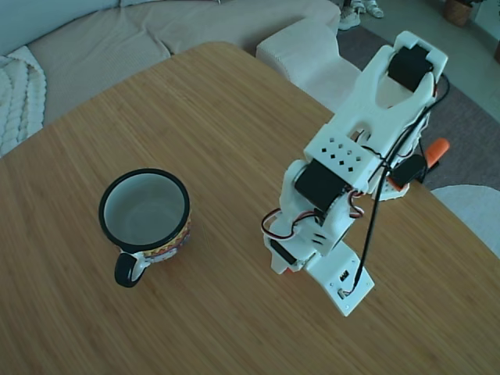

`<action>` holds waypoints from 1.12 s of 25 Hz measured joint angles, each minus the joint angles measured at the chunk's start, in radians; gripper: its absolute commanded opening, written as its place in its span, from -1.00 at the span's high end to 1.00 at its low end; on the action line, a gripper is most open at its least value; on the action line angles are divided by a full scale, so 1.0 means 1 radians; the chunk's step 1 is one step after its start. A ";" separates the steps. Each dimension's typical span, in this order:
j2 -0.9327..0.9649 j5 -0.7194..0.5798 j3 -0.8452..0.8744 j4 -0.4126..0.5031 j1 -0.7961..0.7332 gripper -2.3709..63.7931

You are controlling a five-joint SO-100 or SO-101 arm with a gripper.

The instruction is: Grasp a red cap and put it in the cup.

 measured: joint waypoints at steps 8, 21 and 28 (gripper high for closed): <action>0.000 0.000 -0.017 -0.009 0.052 0.94; 0.219 -0.002 -0.281 0.250 0.224 0.94; 0.371 -0.002 -0.419 0.319 0.457 0.94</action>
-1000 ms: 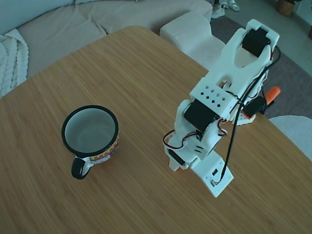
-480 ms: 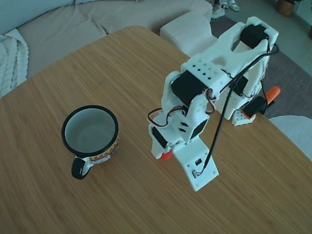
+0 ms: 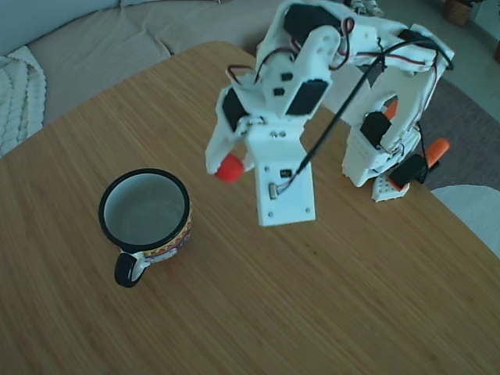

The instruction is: Grasp a red cap and put it in the cup.

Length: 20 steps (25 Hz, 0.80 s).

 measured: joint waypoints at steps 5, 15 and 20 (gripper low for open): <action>0.063 -0.074 -0.031 0.000 0.152 0.95; -0.026 -0.083 -0.153 0.000 0.091 0.95; -0.144 -0.083 -0.253 0.000 0.003 0.95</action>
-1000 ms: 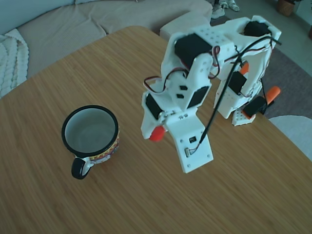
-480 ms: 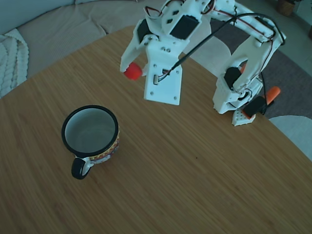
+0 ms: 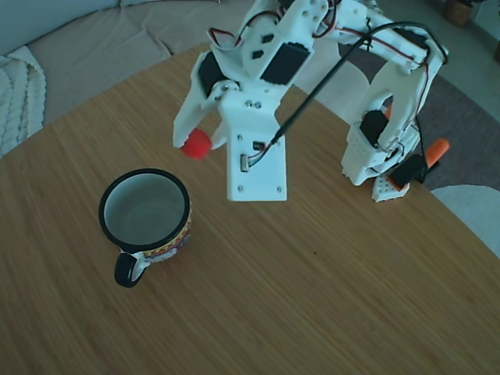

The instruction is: Grasp a red cap and put it in the cup.

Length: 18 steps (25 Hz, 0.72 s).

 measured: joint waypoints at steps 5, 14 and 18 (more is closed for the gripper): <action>-0.103 0.011 -0.126 0.000 -0.080 0.95; -0.319 0.058 -0.295 0.000 -0.086 0.95; -0.407 0.058 -0.347 0.000 -0.072 0.95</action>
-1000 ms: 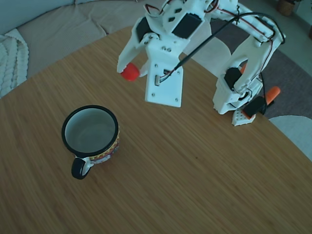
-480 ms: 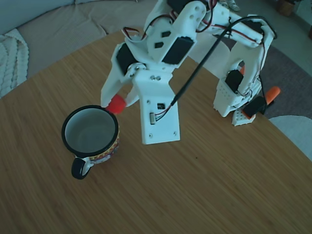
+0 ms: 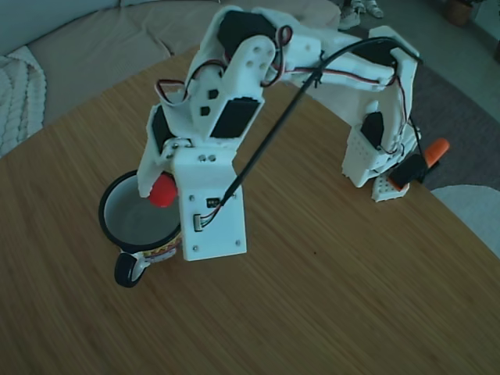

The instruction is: Grasp a red cap and put it in the cup.

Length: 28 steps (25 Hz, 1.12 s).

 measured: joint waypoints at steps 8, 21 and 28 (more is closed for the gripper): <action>-0.118 0.003 -0.071 0.031 -0.005 0.95; -0.287 -0.002 -0.376 0.169 -0.005 0.95; -0.353 0.000 -0.383 0.167 -0.005 0.95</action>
